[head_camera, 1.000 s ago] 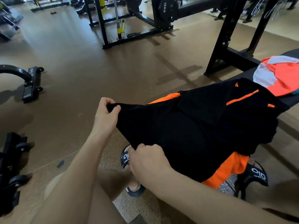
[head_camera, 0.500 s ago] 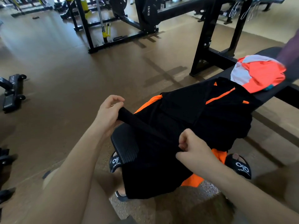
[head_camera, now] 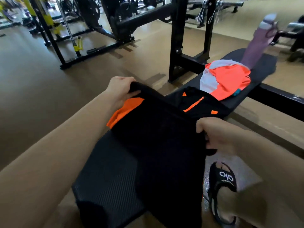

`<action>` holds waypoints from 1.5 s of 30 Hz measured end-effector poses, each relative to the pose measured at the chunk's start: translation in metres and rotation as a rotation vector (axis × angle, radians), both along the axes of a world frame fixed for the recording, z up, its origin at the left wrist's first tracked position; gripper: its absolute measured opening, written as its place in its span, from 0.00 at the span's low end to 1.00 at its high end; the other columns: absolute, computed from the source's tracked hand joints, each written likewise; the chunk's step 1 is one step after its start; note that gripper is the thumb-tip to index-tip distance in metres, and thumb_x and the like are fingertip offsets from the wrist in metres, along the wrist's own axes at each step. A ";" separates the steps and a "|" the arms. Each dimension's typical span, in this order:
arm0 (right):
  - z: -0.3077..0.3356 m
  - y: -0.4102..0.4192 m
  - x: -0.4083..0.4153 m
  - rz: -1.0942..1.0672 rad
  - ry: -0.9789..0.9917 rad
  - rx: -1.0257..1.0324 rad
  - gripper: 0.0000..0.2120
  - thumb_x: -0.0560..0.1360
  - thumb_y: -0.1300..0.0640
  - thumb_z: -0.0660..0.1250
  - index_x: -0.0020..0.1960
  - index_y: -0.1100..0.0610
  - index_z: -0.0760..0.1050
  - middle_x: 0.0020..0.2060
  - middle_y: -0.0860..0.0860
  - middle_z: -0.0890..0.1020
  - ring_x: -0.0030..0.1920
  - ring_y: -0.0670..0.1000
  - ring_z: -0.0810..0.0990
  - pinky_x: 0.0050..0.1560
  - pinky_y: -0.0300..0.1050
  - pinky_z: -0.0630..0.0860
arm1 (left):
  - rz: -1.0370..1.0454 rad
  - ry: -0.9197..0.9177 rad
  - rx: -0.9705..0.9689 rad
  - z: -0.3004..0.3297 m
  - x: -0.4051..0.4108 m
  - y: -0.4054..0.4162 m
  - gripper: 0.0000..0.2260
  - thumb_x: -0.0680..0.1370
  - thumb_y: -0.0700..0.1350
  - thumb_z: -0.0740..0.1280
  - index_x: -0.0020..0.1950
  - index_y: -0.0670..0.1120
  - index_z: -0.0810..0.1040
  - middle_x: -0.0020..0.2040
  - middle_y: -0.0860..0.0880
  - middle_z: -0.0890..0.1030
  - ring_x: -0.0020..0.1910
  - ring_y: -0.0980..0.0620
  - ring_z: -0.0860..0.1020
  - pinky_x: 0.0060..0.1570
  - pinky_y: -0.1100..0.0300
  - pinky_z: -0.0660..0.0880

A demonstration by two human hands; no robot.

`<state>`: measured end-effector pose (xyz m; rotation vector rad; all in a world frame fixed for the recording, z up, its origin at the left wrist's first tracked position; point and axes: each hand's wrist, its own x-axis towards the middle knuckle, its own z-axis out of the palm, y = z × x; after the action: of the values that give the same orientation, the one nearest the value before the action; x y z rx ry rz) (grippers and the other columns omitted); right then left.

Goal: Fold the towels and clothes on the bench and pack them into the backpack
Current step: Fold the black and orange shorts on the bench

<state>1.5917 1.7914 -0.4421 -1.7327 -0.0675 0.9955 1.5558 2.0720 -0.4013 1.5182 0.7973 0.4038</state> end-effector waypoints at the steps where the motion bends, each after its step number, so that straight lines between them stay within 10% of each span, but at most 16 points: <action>1: -0.009 0.000 0.017 -0.089 0.075 0.025 0.12 0.74 0.69 0.56 0.37 0.58 0.72 0.30 0.52 0.77 0.29 0.51 0.78 0.32 0.44 0.75 | -0.022 0.032 -0.037 -0.011 0.021 -0.001 0.05 0.83 0.40 0.63 0.54 0.40 0.77 0.50 0.42 0.80 0.44 0.49 0.82 0.40 0.59 0.82; 3: -0.028 0.002 0.042 -0.154 0.145 -0.001 0.09 0.76 0.60 0.62 0.50 0.61 0.79 0.42 0.55 0.84 0.42 0.56 0.84 0.44 0.50 0.81 | -0.119 0.201 0.010 -0.031 0.049 -0.008 0.15 0.84 0.50 0.60 0.66 0.42 0.72 0.56 0.44 0.79 0.54 0.47 0.81 0.53 0.55 0.80; 6: -0.049 0.005 0.064 0.058 -0.006 -0.194 0.30 0.67 0.42 0.73 0.64 0.56 0.74 0.56 0.52 0.82 0.55 0.56 0.82 0.55 0.55 0.80 | -0.281 0.462 0.294 -0.069 0.064 -0.013 0.30 0.83 0.58 0.59 0.81 0.47 0.57 0.69 0.48 0.72 0.72 0.42 0.70 0.67 0.52 0.68; 9: -0.050 0.007 0.077 0.234 -0.148 -0.284 0.21 0.67 0.54 0.77 0.56 0.55 0.72 0.52 0.55 0.81 0.51 0.56 0.83 0.48 0.54 0.83 | -0.473 0.665 0.685 -0.104 0.058 -0.008 0.35 0.81 0.56 0.64 0.83 0.52 0.50 0.77 0.41 0.66 0.74 0.39 0.67 0.72 0.51 0.64; 18: -0.046 -0.003 0.083 0.268 -0.065 -0.015 0.12 0.73 0.70 0.64 0.49 0.56 0.81 0.47 0.59 0.86 0.50 0.60 0.86 0.56 0.60 0.81 | -0.881 0.509 1.321 -0.104 0.088 0.003 0.38 0.75 0.47 0.66 0.81 0.60 0.53 0.80 0.42 0.59 0.79 0.42 0.60 0.77 0.47 0.59; 24: -0.039 -0.007 0.081 0.306 -0.040 0.081 0.14 0.74 0.69 0.64 0.51 0.54 0.81 0.49 0.56 0.86 0.51 0.58 0.85 0.58 0.56 0.80 | -1.157 0.567 1.708 -0.095 0.132 -0.022 0.17 0.75 0.46 0.65 0.64 0.50 0.78 0.64 0.49 0.77 0.68 0.47 0.72 0.74 0.52 0.60; 30: -0.036 -0.025 0.092 0.578 0.017 -0.030 0.15 0.72 0.64 0.71 0.55 0.51 0.79 0.49 0.50 0.86 0.51 0.51 0.85 0.51 0.47 0.82 | -1.097 0.441 1.881 -0.057 0.151 0.012 0.09 0.70 0.41 0.66 0.49 0.43 0.80 0.45 0.44 0.80 0.47 0.39 0.80 0.50 0.50 0.76; 33: -0.033 -0.032 0.107 0.648 -0.011 -0.062 0.09 0.71 0.62 0.71 0.48 0.52 0.80 0.43 0.46 0.85 0.49 0.50 0.84 0.42 0.40 0.78 | -1.082 0.475 1.976 -0.038 0.160 0.029 0.11 0.71 0.43 0.67 0.52 0.45 0.82 0.49 0.47 0.79 0.50 0.44 0.79 0.58 0.51 0.73; 37: -0.025 -0.056 0.135 0.625 0.026 -0.028 0.15 0.66 0.61 0.71 0.51 0.64 0.81 0.48 0.56 0.86 0.51 0.56 0.85 0.57 0.51 0.80 | -1.033 0.569 1.985 -0.034 0.181 0.027 0.14 0.74 0.46 0.65 0.58 0.48 0.81 0.56 0.48 0.78 0.57 0.45 0.77 0.64 0.51 0.70; 40: -0.027 -0.075 0.158 0.409 0.033 -0.037 0.09 0.70 0.67 0.70 0.50 0.64 0.82 0.45 0.59 0.86 0.43 0.54 0.86 0.45 0.44 0.81 | -0.946 0.662 1.926 -0.043 0.200 0.018 0.16 0.77 0.46 0.63 0.63 0.50 0.80 0.62 0.47 0.77 0.62 0.45 0.76 0.66 0.51 0.68; 45: -0.062 -0.066 0.198 0.003 -0.585 -0.444 0.05 0.71 0.57 0.71 0.46 0.57 0.80 0.42 0.55 0.83 0.45 0.56 0.82 0.46 0.48 0.78 | -0.704 0.822 1.520 -0.071 0.216 0.005 0.22 0.79 0.44 0.60 0.74 0.51 0.66 0.71 0.40 0.70 0.67 0.37 0.73 0.65 0.44 0.70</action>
<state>1.7894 1.7250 -0.5045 -2.3911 -0.2378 0.4935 1.7717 2.0774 -0.4722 3.3552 0.3971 -0.3233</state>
